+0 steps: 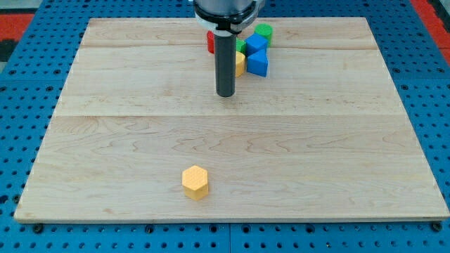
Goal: Separate the yellow heart and blue cube from the group of blocks
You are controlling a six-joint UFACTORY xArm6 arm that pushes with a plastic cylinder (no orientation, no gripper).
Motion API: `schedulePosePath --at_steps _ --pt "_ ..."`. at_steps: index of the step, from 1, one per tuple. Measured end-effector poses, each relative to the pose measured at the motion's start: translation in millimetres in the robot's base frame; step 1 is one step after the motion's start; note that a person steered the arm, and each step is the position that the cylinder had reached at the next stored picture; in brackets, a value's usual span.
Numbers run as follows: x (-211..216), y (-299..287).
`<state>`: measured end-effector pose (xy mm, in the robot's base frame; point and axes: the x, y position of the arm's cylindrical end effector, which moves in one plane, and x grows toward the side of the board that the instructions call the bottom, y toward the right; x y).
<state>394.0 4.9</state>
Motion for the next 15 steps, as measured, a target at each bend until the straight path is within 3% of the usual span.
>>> schedulePosePath --at_steps 2,3,5,6,8,9,11,14,15 --pt "36 69" --pt "-7 100" --pt "-166 86" --pt "-149 58" --pt "-113 86" --pt "-66 60" --pt "-128 51" --pt "-21 -37" --pt "-37 -29"
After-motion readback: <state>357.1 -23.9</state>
